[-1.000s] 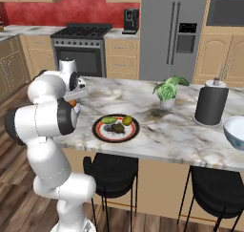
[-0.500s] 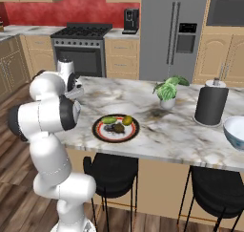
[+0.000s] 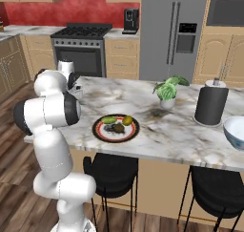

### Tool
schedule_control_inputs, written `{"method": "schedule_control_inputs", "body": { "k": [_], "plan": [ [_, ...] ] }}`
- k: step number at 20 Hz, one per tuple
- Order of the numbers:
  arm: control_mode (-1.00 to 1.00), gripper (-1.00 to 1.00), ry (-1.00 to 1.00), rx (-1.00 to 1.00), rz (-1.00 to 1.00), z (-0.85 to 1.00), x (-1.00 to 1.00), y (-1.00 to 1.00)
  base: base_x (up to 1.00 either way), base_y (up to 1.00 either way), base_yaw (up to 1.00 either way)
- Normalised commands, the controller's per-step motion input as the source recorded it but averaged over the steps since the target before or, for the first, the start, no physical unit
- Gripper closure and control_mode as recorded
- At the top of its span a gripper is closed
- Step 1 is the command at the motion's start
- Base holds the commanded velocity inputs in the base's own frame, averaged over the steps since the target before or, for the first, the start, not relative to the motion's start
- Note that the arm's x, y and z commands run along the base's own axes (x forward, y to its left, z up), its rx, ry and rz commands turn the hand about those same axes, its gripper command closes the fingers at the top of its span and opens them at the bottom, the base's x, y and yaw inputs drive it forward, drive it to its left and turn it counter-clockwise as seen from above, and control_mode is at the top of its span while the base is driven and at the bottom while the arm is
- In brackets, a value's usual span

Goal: Take the fruits from the plate on the dining counter and place two fruits in each bowl.

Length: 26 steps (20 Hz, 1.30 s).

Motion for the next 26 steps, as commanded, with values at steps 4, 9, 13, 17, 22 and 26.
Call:
{"method": "schedule_control_inputs", "body": {
  "k": [4, 9, 13, 17, 22, 26],
  "plan": [
    [-1.0, 1.0, 0.08, -0.03, 0.0, -0.23, 0.0, 0.08, 0.0, 0.0, 0.0],
    [-1.0, 1.0, 0.05, -0.05, 0.0, -0.28, 0.0, 0.07, 0.0, 0.0, 0.0],
    [-1.0, 1.0, 0.03, -0.06, 0.0, -0.35, 0.0, 0.04, 0.0, 0.0, 0.0],
    [-1.0, 1.0, 0.01, -0.06, 0.0, -0.23, 0.0, 0.0, 0.0, 0.0, 0.0],
    [-1.0, 1.0, 0.0, -0.01, 0.0, 0.0, 0.0, 0.03, 0.0, 0.0, 0.0],
    [-1.0, 1.0, 0.0, 0.0, 0.0, 0.0, 0.0, 0.11, 0.0, 0.0, 0.0]
  ]
}}
